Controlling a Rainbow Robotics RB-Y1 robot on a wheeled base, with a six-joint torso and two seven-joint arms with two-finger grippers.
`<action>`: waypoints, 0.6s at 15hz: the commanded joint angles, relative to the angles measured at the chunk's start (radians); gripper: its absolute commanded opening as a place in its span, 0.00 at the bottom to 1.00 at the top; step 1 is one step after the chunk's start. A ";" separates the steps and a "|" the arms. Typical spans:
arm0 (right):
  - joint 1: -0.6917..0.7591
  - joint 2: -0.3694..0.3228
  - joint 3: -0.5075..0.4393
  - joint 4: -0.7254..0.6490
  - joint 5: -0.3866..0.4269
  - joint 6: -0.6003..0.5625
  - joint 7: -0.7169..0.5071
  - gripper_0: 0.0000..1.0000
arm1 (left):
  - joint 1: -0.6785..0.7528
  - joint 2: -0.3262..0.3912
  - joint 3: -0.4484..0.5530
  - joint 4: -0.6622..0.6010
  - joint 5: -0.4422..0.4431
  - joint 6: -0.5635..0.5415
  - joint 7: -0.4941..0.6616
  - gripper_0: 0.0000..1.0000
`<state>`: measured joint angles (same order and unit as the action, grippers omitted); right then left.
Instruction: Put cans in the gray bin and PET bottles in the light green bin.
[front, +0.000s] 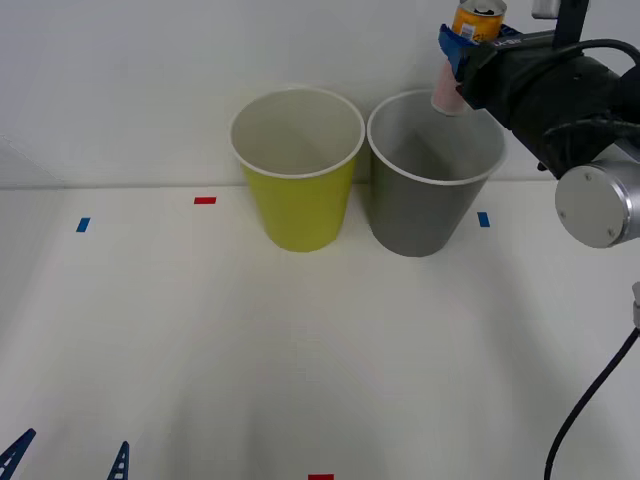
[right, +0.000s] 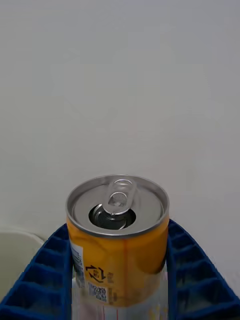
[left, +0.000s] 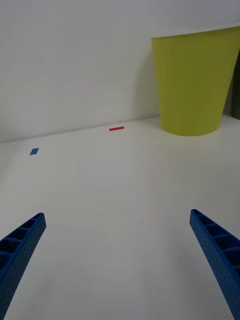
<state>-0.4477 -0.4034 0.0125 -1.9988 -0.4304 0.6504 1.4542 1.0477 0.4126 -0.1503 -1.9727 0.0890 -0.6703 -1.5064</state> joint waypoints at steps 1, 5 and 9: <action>0.000 0.009 0.000 0.000 -0.001 -0.005 -0.002 0.91 | 0.000 0.000 0.000 0.000 0.000 0.000 0.000 1.00; 0.001 0.023 -0.019 -0.017 -0.001 -0.006 0.008 0.92 | 0.000 0.000 0.000 0.000 0.000 0.000 0.000 1.00; 0.072 0.034 -0.091 -0.164 -0.008 -0.003 -0.002 0.92 | 0.000 0.000 0.000 0.000 0.000 0.000 0.000 1.00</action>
<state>-0.4087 -0.3731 -0.0567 -2.1160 -0.4343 0.6459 1.4583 1.0477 0.4126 -0.1503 -1.9727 0.0890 -0.6703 -1.5064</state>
